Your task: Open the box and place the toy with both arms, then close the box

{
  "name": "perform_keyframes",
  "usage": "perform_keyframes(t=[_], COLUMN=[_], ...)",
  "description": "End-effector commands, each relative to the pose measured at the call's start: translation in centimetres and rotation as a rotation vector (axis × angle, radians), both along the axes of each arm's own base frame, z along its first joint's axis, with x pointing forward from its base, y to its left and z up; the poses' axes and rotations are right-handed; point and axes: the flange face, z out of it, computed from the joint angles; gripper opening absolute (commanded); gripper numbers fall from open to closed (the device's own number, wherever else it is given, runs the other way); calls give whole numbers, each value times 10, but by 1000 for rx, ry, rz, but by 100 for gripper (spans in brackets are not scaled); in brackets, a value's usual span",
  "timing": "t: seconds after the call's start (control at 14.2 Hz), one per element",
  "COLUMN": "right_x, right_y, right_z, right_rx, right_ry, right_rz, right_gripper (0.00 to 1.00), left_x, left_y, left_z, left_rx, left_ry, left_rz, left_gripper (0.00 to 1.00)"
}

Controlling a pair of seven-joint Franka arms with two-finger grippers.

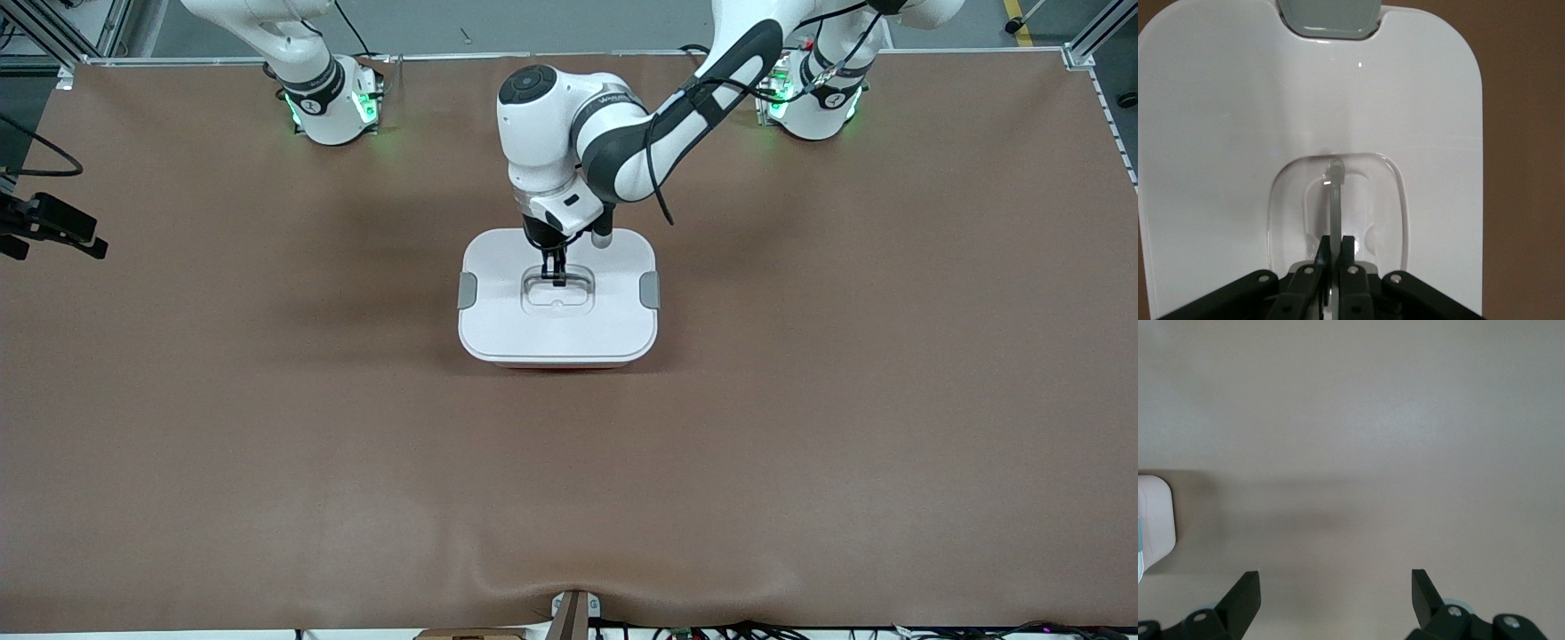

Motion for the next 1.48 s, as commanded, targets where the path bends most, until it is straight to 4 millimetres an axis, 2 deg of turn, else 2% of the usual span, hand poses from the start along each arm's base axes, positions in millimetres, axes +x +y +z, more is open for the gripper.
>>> perform_keyframes(t=[0.0, 0.28, 0.35, 0.42, 0.49, 0.56, 0.64, 0.71, 0.78, 0.85, 1.27, 1.41], right_x=[-1, -1, 0, 1, 2, 3, 4, 4, 4, 4, 3, 2], right_y=[-2, 1, 2, 3, 6, 9, 11, 12, 11, 11, 4, 3], right_z=[4, 4, 2, 0, -1, -3, -5, -5, -5, -5, 1, 4], right_rx=[-3, 5, 5, 5, 5, 4, 5, 5, 5, 5, 2, 0], right_ry=[6, 3, 6, 11, 12, 14, 18, 19, 19, 19, 10, 4], right_rz=[9, 9, 11, 12, 18, 24, 28, 28, 26, 26, 12, 12], right_gripper=[100, 100, 100, 100, 100, 100, 100, 100, 100, 100, 100, 100], left_x=[-15, -14, -13, -12, -11, -11, -10, -8, -5, -5, 4, 18], left_y=[5, 6, 7, 7, 8, 8, 8, 8, 8, 8, 14, 29], left_z=[1, 1, 0, 0, 0, 0, 2, 6, 11, 17, 60, 77], left_rx=[6, 5, 6, 6, 6, 7, 2, 0, -7, -11, -5, -2], left_ry=[-61, -60, -59, -59, -58, -59, -60, -62, -68, -75, -79, -62], left_rz=[167, 172, 174, 175, 177, 175, 179, 174, 172, 170, 137, 114], left_gripper=[0, 0, 2, 9, 25, 48, 62, 83, 97, 100, 100, 100])
